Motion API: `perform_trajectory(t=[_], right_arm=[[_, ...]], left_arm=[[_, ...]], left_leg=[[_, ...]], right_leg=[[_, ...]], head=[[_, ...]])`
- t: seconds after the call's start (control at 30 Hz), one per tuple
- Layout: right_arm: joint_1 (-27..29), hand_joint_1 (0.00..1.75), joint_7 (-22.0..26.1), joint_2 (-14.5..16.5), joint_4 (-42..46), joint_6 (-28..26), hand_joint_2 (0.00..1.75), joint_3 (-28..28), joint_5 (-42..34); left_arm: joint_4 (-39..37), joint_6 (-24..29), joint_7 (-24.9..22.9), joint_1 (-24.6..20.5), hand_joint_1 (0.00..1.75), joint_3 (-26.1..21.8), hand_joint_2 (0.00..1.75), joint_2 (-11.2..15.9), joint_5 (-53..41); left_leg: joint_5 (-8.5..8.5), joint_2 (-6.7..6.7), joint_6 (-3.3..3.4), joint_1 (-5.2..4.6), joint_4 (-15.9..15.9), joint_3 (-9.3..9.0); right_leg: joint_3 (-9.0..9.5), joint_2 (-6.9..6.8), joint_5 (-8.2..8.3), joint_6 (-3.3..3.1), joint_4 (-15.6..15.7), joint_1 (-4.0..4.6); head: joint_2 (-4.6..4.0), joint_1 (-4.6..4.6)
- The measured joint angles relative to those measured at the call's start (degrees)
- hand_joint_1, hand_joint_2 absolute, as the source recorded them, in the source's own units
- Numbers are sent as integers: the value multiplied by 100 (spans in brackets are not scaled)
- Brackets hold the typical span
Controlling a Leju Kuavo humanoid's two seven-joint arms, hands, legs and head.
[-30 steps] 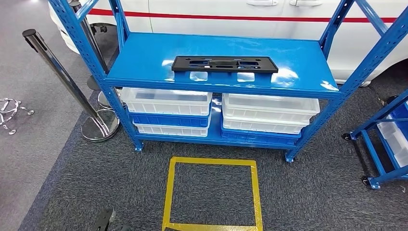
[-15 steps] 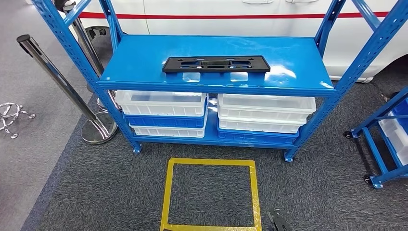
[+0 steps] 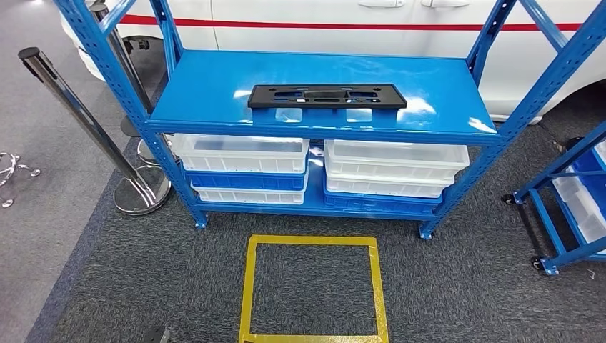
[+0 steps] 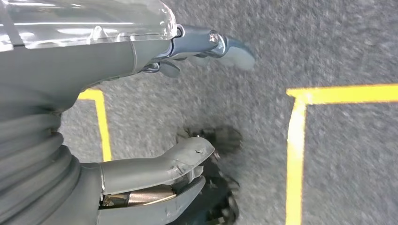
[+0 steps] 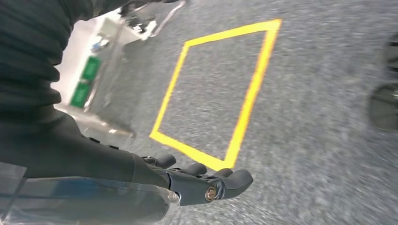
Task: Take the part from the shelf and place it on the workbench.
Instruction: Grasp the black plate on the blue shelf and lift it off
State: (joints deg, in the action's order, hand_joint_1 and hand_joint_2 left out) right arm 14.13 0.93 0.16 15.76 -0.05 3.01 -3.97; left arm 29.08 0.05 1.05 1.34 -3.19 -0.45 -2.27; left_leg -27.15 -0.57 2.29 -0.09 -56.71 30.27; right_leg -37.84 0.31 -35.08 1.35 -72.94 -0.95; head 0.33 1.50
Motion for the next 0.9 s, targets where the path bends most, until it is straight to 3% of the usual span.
perform_trajectory(t=[0.1, 0.17, 0.3, 0.33, 0.4, 0.47, 0.5, 0.57, 0.63, 0.7, 0.8, 0.83, 0.9], right_arm=[[-70, 0, 122, 1, -102, -2, 175, 282, -399], [-139, 0, 202, 4, -157, -1, 175, 484, -668], [-241, 0, 347, 13, -221, -3, 175, 863, -1164], [-268, 0, 385, 15, -234, -4, 175, 955, -1290], [-324, 0, 465, 19, -264, -5, 175, 1149, -1554], [-384, 0, 547, 24, -292, -5, 175, 1372, -1835], [-416, 0, 586, 28, -303, -5, 175, 1485, -1972], [-479, 0, 660, 40, -320, -5, 175, 1695, -2229], [-546, 0, 735, 50, -335, -7, 87, 1885, -2473], [-615, 0, 815, 57, -351, -9, 0, 2103, -2751], [-714, 0, 944, 66, -377, -16, 0, 2451, -3186], [-745, 0, 986, 67, -386, -19, 0, 2560, -3325], [-793, 0, 1065, 67, -403, -24, 0, 2767, -3591]], left_arm=[[6, -2, 85, -18, 0, -269, 175, -39, -220], [6, -4, 151, -34, 0, -462, 175, -65, -369], [4, -10, 270, -48, 0, -843, 175, -108, -651], [2, -13, 301, -54, 0, -940, 175, -120, -722], [-15, -16, 363, -69, 0, -1144, 175, -147, -870], [-50, -16, 425, -70, 0, -1364, 175, -175, -1026], [-68, -17, 455, -69, 0, -1470, 175, -191, -1103], [-100, -21, 515, -78, 0, -1671, 175, -223, -1250], [-127, -22, 575, -107, 0, -1863, 175, -250, -1390], [-172, -22, 644, -132, 0, -2085, 175, -283, -1544], [-250, -19, 750, -145, 0, -2432, 175, -358, -1788], [-273, -15, 788, -156, 0, -2538, 175, -385, -1865], [-324, -8, 861, -179, 0, -2742, 175, -439, -2016]], left_leg=[[-49, -19, -40, -2, -79, 6], [-81, 9, -91, -15, -146, 36], [-182, 37, -207, 14, -271, 89], [-309, 37, -236, 25, -460, 172], [-670, 37, -284, 49, -1125, 479], [-841, 36, -309, 67, -1667, 734], [-762, 35, -308, 70, -1660, 735], [-379, 35, -282, 71, -1094, 472], [-121, 38, -238, 49, -422, 163], [-104, 44, -193, 11, -184, 77], [-50, 42, -76, 15, -84, 50], [-23, 38, -30, 25, -44, 35], [2, 29, 25, 20, -16, 26]], right_leg=[[481, -2, 525, -12, 969, -16], [640, -9, 601, -54, 1307, -1], [652, -32, 621, -189, 1356, 4], [654, -37, 633, -221, 1370, -6], [648, -43, 636, -254, 1372, 0], [651, -44, 632, -265, 1371, 12], [657, -42, 628, -265, 1370, 14], [679, -40, 618, -254, 1370, 15], [689, -39, 604, -221, 1364, 29], [680, -39, 604, -165, 1366, 34], [669, -38, 559, -72, 1333, 17], [611, -36, 454, -55, 1197, 17], [333, -31, 106, -44, 603, 16]], head=[[0, 0], [0, 1], [0, 3], [0, 4], [0, 5], [0, 5], [0, 6], [0, 5], [0, 4], [0, 4], [0, 3], [0, 2], [0, 1]])
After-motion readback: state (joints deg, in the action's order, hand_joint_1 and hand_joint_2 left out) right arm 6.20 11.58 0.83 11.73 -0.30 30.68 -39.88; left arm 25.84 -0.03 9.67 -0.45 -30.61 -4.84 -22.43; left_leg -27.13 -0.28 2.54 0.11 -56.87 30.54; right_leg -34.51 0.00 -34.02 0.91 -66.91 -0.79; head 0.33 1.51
